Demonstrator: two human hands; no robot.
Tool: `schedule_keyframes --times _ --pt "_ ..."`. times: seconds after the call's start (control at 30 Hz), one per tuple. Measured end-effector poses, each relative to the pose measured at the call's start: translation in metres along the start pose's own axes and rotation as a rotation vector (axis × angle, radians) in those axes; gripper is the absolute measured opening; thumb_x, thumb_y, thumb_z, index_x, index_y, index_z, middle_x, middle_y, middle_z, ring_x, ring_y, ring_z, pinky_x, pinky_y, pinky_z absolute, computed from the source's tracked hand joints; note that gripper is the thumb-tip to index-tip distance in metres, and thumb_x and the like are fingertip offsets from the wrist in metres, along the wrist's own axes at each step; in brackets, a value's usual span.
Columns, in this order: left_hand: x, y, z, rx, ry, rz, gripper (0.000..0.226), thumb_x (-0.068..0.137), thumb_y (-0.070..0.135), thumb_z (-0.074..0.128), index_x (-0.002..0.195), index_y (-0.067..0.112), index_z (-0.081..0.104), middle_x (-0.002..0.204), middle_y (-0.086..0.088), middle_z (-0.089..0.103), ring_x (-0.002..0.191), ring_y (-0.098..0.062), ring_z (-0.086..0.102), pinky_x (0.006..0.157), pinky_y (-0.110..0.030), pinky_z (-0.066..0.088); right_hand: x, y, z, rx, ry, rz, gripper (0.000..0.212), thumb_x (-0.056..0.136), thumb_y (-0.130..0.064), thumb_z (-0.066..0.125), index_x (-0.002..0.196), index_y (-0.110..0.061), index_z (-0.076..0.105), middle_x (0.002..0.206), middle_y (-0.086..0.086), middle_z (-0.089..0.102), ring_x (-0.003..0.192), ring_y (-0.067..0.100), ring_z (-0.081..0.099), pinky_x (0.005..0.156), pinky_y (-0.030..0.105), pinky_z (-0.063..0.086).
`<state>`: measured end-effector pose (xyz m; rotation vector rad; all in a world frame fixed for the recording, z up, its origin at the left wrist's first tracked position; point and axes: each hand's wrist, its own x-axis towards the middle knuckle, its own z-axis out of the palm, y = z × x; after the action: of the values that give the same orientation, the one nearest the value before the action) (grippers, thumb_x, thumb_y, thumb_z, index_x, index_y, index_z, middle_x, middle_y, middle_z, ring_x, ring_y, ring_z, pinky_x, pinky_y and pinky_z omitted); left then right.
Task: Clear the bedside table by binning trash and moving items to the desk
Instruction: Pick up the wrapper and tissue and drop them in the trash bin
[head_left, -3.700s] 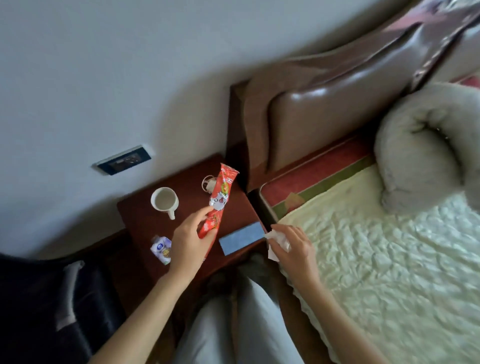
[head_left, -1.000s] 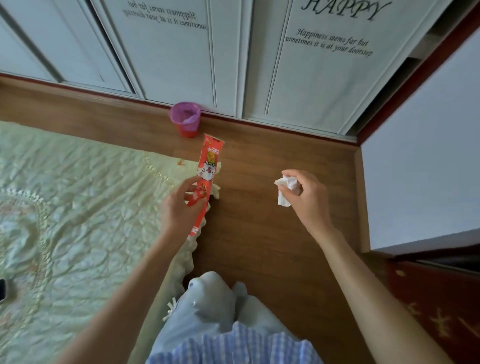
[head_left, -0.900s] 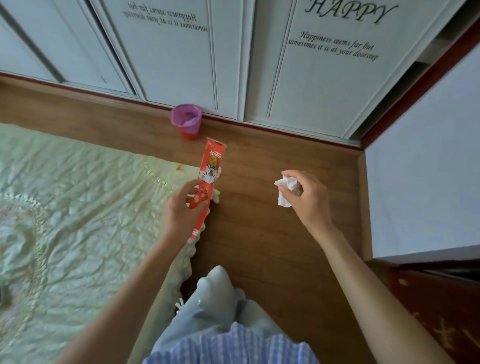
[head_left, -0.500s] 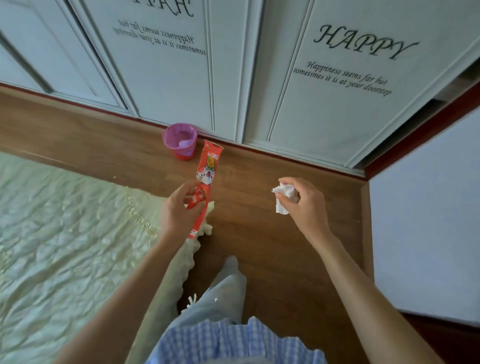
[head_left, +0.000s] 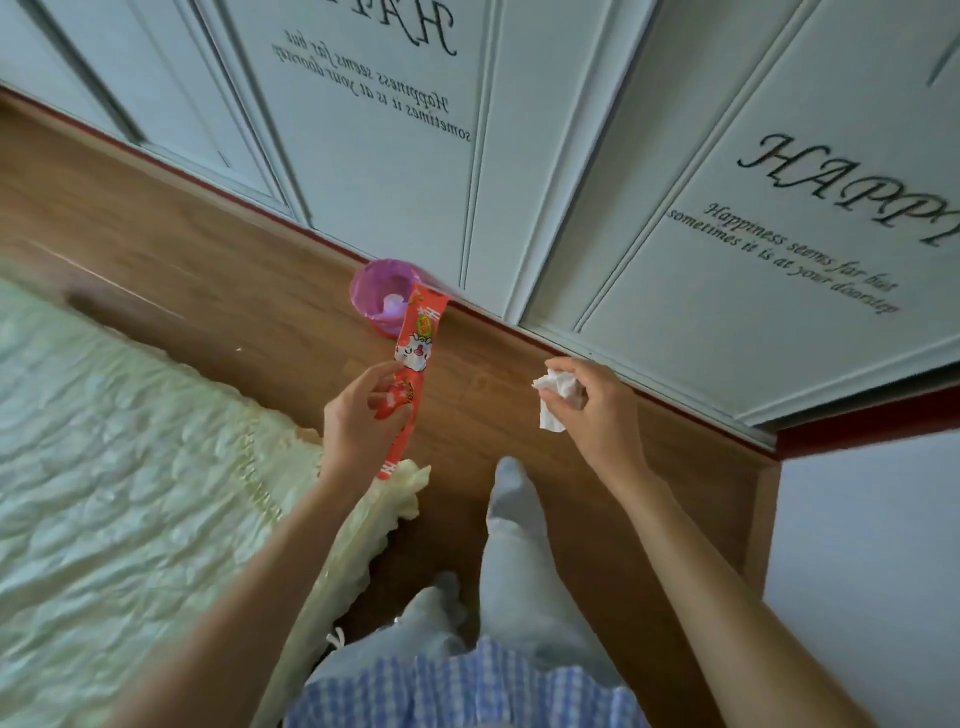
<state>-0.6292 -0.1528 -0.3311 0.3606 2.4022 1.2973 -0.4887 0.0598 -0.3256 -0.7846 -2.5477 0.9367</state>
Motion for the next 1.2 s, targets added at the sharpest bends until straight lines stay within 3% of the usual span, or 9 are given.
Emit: schedule_keyframes --times 0.2,0.33,0.4,0.57,0.7,0.9,1.0,1.13,1.2 --pt "0.079 0.011 0.023 0.000 0.121 -0.104 0.049 0.077 0.010 0.073 0.120 0.028 0.059 0.094 0.007 0.062 0.080 -0.005 0.062 0.073 -0.028 0.056 0.128 0.023 0.014 0.040 -0.095 -0.091 0.029 0.080 -0.020 0.073 0.108 -0.017 0.066 0.104 0.002 0.067 0.093 0.012 0.060 0.079 0.029 0.053" --pt "0.125 0.024 0.032 -0.046 0.223 -0.190 0.051 0.076 0.007 0.073 0.120 0.028 0.059 0.091 0.010 0.061 0.078 0.004 0.058 0.070 -0.023 0.053 0.210 0.029 0.025 0.034 -0.142 -0.126 0.028 0.076 -0.017 0.076 0.103 -0.014 0.069 0.099 0.003 0.069 0.089 0.018 0.062 0.079 0.022 0.046" --pt "0.144 0.025 0.036 -0.067 0.262 -0.234 0.050 0.076 0.006 0.073 0.120 0.027 0.060 0.092 0.010 0.060 0.077 0.004 0.057 0.066 -0.019 0.050 0.245 0.027 0.034 0.037 -0.194 -0.174 0.029 0.076 -0.016 0.076 0.104 -0.012 0.069 0.100 0.004 0.070 0.091 0.020 0.063 0.081 0.026 0.048" --pt "0.187 0.022 0.034 -0.084 0.329 -0.334 0.050 0.075 0.006 0.074 0.119 0.026 0.061 0.094 0.005 0.060 0.080 -0.010 0.060 0.070 -0.028 0.053 0.316 0.016 0.071 0.041 -0.317 -0.226 0.028 0.076 -0.016 0.075 0.103 -0.014 0.068 0.100 0.003 0.069 0.091 0.021 0.062 0.081 0.034 0.050" --pt "0.230 0.009 0.024 -0.095 0.375 -0.368 0.049 0.075 0.006 0.073 0.119 0.024 0.061 0.093 0.005 0.061 0.078 -0.002 0.057 0.064 -0.015 0.046 0.364 0.005 0.118 0.018 -0.409 -0.269 0.029 0.076 -0.014 0.075 0.104 -0.013 0.068 0.100 0.004 0.070 0.091 0.021 0.063 0.081 0.031 0.049" --pt "0.308 -0.024 0.000 -0.096 0.354 -0.432 0.048 0.076 0.007 0.073 0.119 0.025 0.061 0.096 0.003 0.062 0.079 -0.001 0.058 0.068 -0.018 0.050 0.428 -0.007 0.198 -0.006 -0.455 -0.262 0.027 0.076 -0.017 0.076 0.100 -0.011 0.069 0.094 0.006 0.070 0.085 0.023 0.063 0.075 0.028 0.046" --pt "0.345 -0.046 -0.007 -0.059 0.320 -0.441 0.048 0.076 0.007 0.073 0.119 0.024 0.061 0.098 0.003 0.061 0.082 -0.006 0.057 0.064 -0.009 0.042 0.454 -0.006 0.240 -0.012 -0.500 -0.236 0.027 0.078 -0.020 0.075 0.102 -0.012 0.068 0.096 0.006 0.070 0.086 0.021 0.063 0.075 0.030 0.049" --pt "0.397 -0.081 -0.003 -0.045 0.258 -0.456 0.049 0.073 0.005 0.075 0.117 0.025 0.062 0.094 0.004 0.062 0.083 -0.008 0.058 0.073 -0.020 0.051 0.485 0.008 0.294 -0.015 -0.555 -0.202 0.027 0.078 -0.021 0.074 0.104 -0.013 0.068 0.099 0.005 0.070 0.088 0.019 0.062 0.076 0.029 0.050" --pt "0.417 -0.094 0.004 -0.052 0.231 -0.461 0.049 0.072 0.005 0.075 0.116 0.024 0.063 0.092 0.004 0.064 0.082 -0.008 0.059 0.075 -0.020 0.051 0.494 0.017 0.313 -0.018 -0.570 -0.173 0.027 0.079 -0.021 0.074 0.104 -0.015 0.068 0.100 0.004 0.069 0.089 0.018 0.062 0.076 0.027 0.050"
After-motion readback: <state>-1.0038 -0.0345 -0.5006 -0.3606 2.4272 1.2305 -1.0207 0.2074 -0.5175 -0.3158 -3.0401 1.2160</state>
